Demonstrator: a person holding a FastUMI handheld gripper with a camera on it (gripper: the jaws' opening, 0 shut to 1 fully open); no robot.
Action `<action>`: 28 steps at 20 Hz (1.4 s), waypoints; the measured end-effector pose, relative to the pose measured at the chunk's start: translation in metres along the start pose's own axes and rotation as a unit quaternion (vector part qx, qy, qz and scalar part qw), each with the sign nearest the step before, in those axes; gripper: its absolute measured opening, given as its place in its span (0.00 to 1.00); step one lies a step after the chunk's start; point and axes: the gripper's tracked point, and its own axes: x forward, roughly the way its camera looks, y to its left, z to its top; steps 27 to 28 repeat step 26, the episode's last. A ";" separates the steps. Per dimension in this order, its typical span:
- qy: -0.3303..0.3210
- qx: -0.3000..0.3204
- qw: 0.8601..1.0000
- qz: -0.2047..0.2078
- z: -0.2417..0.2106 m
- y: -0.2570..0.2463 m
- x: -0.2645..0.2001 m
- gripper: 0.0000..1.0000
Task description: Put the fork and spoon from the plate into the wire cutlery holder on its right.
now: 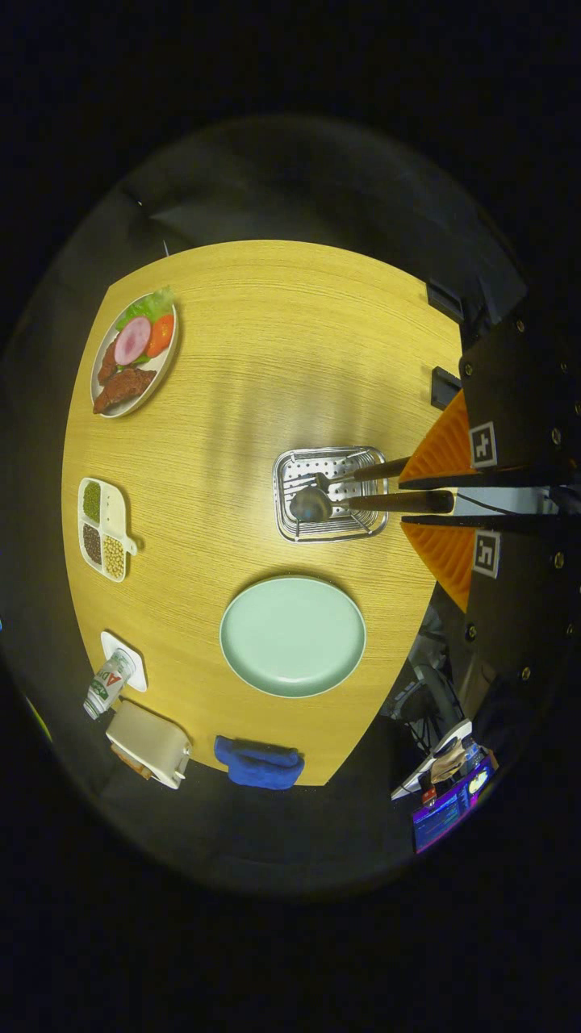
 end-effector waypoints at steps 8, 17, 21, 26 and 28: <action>-0.072 0.015 0.997 0.014 -0.006 0.012 -0.033 0.17; -0.390 -0.038 0.920 -0.004 0.020 0.093 -0.121 0.17; -0.510 -0.070 0.857 -0.007 -0.005 0.154 -0.152 0.30; -0.634 -0.061 0.769 -0.052 -0.017 0.195 -0.190 0.52; -0.634 -0.061 0.769 -0.052 -0.017 0.195 -0.190 0.52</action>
